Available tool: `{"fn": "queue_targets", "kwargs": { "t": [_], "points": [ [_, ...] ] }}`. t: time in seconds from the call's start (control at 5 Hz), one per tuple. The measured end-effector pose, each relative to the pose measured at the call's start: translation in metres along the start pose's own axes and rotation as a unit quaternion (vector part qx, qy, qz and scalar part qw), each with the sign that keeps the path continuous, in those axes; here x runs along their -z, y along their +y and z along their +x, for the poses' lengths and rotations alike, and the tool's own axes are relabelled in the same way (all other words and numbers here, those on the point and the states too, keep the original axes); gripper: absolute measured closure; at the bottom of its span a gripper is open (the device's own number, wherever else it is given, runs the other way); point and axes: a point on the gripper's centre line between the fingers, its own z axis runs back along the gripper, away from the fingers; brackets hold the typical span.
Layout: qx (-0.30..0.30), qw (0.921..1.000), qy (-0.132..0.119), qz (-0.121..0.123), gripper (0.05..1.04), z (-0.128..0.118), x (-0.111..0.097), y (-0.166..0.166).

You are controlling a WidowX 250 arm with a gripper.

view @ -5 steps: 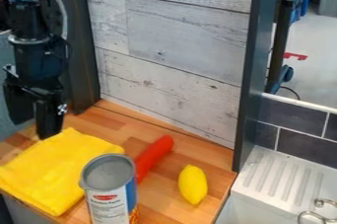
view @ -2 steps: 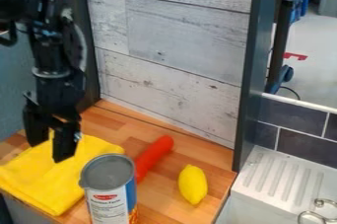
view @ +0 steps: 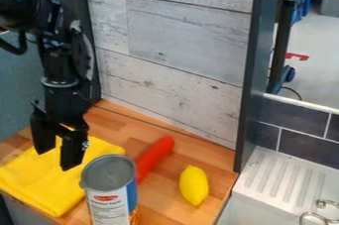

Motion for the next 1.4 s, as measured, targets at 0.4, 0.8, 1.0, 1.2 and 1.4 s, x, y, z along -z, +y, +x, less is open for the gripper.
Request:
{"fn": "queue_targets", "kwargs": {
  "t": [0.4,0.8,1.0,1.2,1.4],
  "points": [
    [0.041,0.9991,-0.006,-0.010,0.083,0.022,0.012,-0.036],
    [0.039,0.9990,0.010,-0.021,0.083,0.026,0.010,-0.069],
    [0.021,0.9994,0.015,-0.024,0.083,0.026,0.007,-0.069],
    [0.003,0.9996,0.016,-0.024,0.083,0.025,0.004,-0.067],
    [-0.042,0.9989,-0.008,-0.022,0.083,0.018,-0.012,-0.046]
  ]
}}
